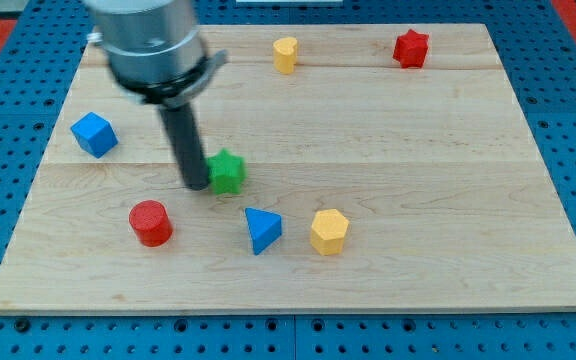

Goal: Slide the green star below the red star vertically

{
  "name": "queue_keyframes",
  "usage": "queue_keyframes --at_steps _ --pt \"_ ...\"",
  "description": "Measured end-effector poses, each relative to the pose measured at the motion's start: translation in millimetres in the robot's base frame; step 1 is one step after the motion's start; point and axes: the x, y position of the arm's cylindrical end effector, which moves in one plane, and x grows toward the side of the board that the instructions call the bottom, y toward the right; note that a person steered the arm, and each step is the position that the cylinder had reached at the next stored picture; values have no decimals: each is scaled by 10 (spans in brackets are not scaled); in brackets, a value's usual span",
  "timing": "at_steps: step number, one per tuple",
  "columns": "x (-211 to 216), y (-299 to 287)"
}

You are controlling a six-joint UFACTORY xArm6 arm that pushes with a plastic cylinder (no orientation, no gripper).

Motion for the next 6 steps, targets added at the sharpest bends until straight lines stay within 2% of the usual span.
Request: queue_keyframes --at_steps 1,2,3,4,5,6 --pt "-254 589" --pt "-333 1354" --pt "-468 1709" --pt "-541 1064" --pt "-726 1510" --pt "-724 1855"
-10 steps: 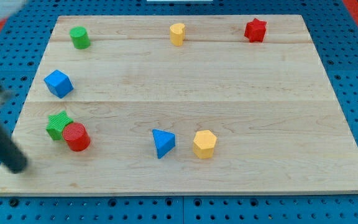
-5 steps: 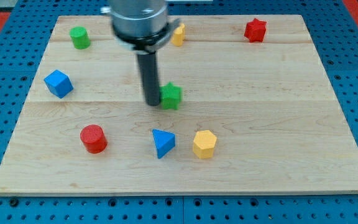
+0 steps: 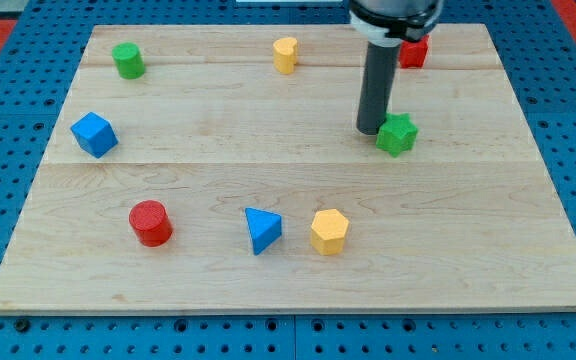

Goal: Slide the green star below the red star vertically

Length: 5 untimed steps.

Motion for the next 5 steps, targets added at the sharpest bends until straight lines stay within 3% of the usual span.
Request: queue_keyframes --at_steps 3,5 --pt "-15 318" --pt "-29 19"
